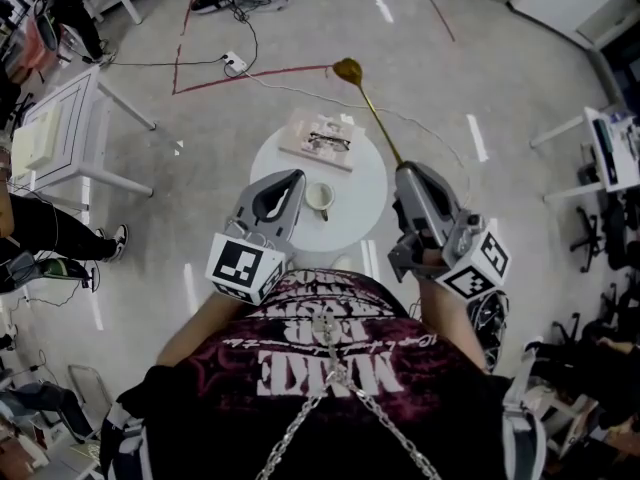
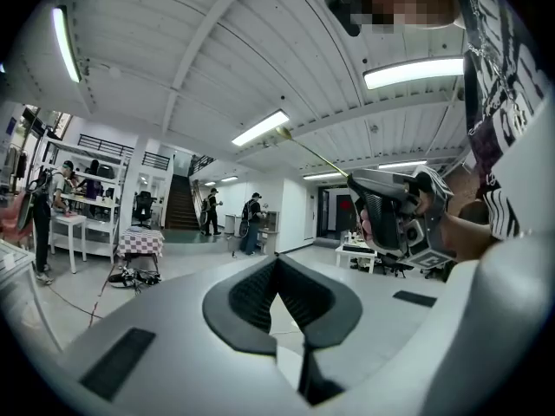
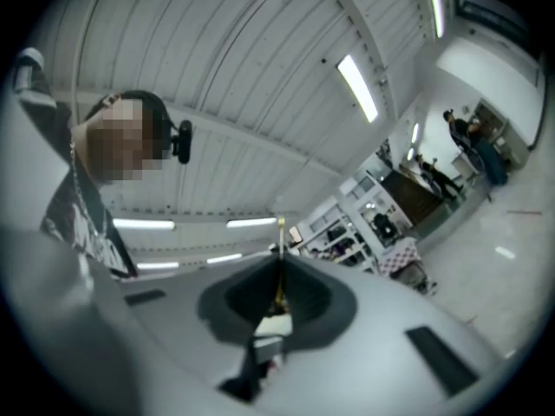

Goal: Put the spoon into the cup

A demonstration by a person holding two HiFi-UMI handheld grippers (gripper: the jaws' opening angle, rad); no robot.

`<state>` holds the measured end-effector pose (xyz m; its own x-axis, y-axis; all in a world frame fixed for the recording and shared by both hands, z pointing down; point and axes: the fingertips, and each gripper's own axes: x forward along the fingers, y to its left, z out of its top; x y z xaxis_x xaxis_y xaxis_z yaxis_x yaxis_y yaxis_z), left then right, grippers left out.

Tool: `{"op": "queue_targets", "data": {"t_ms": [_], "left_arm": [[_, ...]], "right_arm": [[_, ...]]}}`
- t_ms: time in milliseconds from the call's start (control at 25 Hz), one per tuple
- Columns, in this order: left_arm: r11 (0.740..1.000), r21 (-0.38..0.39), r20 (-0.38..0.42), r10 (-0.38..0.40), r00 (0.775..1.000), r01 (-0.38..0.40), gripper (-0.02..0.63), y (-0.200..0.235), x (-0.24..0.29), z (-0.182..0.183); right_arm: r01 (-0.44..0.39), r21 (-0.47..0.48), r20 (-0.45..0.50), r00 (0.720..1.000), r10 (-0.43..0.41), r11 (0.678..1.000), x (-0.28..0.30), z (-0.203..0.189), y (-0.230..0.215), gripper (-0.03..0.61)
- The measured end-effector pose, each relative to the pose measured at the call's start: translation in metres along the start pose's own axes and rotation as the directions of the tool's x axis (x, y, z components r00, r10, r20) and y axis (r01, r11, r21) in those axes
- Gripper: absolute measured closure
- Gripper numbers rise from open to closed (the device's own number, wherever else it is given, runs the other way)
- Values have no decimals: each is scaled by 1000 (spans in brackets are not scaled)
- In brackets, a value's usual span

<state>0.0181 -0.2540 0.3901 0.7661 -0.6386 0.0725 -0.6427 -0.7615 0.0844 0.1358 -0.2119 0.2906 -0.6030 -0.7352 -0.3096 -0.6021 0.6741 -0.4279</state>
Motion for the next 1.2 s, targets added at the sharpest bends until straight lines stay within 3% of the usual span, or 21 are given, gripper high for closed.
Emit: {"op": "queue_targets", "data": {"t_ms": [240, 360, 640, 880, 1080, 1200], "left_arm": [[1000, 9, -14, -14, 1000, 14, 588, -2, 0, -5], [1000, 10, -16, -16, 1000, 17, 588, -5, 1, -6], [1000, 0, -22, -7, 1000, 7, 588, -6, 3, -9], [1000, 12, -45, 27, 999, -27, 588, 15, 9, -14], [999, 35, -77, 39, 996, -37, 588, 29, 23, -19], [999, 21, -95, 52, 994, -50, 588, 40, 30, -24]], "right_arm": [[-60, 90, 93, 994, 52, 994, 1, 5, 16, 541], [-36, 79, 116, 993, 26, 996, 0, 6, 18, 541], [58, 77, 50, 997, -62, 995, -1, -4, -2, 541], [157, 28, -118, 981, -153, 987, 10, -37, -33, 541], [201, -97, -262, 940, -220, 975, 21, -65, -53, 541], [200, -240, -348, 896, -277, 950, 26, -82, -60, 541]]}}
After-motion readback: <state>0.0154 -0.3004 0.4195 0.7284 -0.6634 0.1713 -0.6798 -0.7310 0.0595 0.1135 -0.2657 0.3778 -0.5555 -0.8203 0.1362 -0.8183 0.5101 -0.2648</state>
